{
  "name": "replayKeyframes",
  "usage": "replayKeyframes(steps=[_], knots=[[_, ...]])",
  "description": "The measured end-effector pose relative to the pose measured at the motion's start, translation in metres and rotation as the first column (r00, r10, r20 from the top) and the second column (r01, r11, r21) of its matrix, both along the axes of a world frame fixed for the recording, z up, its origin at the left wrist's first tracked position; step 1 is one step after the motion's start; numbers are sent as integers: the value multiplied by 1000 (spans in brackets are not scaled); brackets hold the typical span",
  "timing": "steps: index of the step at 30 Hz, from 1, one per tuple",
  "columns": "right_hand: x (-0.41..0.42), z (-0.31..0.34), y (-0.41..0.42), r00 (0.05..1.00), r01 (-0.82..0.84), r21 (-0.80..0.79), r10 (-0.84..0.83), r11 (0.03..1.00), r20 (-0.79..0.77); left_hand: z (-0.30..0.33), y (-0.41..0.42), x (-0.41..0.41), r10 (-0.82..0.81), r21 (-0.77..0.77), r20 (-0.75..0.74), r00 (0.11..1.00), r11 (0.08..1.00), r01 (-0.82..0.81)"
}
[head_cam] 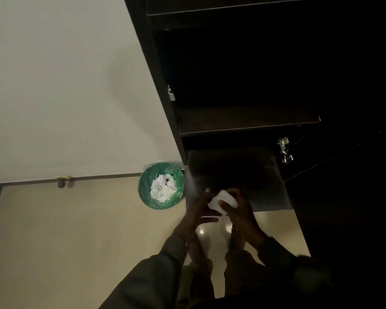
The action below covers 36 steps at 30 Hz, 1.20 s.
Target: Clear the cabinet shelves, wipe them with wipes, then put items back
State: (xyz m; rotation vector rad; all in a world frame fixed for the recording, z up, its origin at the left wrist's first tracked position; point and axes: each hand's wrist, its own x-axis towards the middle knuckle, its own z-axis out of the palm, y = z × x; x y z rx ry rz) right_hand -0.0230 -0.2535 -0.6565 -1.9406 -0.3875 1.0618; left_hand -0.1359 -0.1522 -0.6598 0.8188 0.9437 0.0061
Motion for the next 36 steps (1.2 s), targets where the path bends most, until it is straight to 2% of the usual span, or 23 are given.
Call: replayKeyframes(steps=[2, 4, 7, 10, 16, 21, 27, 30, 34, 36], knots=[[-9, 8, 33, 998, -36, -17, 35, 999, -59, 6, 16, -13, 83, 7, 25, 996, 996, -84], [-16, 11, 59, 989, -97, -16, 95, 995, -113, 10, 34, -25, 124, 100, -8, 992, 987, -123], [-23, 14, 88, 983, -143, -12, 141, 990, -117, 18, 57, -46, 177, 251, -77, 981, 956, -152], [-30, 21, 114, 978, -155, 46, 160, 987, -137, 25, 76, -65, 313, 311, -115, 943, 913, -265], [-42, 38, 161, 949, -220, 35, 222, 975, -225, 33, 101, -79, 389, 439, -160, 907, 851, -288], [-47, 32, 196, 942, -248, 119, 268, 961, -201, 43, 124, -86, 496, 407, -118, 860, 814, -414], [-57, 28, 223, 939, -285, 5, 280, 959, -202, 48, 138, -99, 618, 225, -88, 781, 776, -589], [-60, 26, 233, 937, -313, -48, 300, 948, -179, 48, 146, -103, 638, 274, -131, 759, 759, -590], [-64, 27, 242, 925, -370, -53, 363, 927, -110, 58, 151, -97, 551, 293, -161, 819, 819, -494], [-61, 19, 240, 944, -320, -52, 315, 946, -96, 59, 154, -98, 548, 389, -217, 808, 808, -444]])
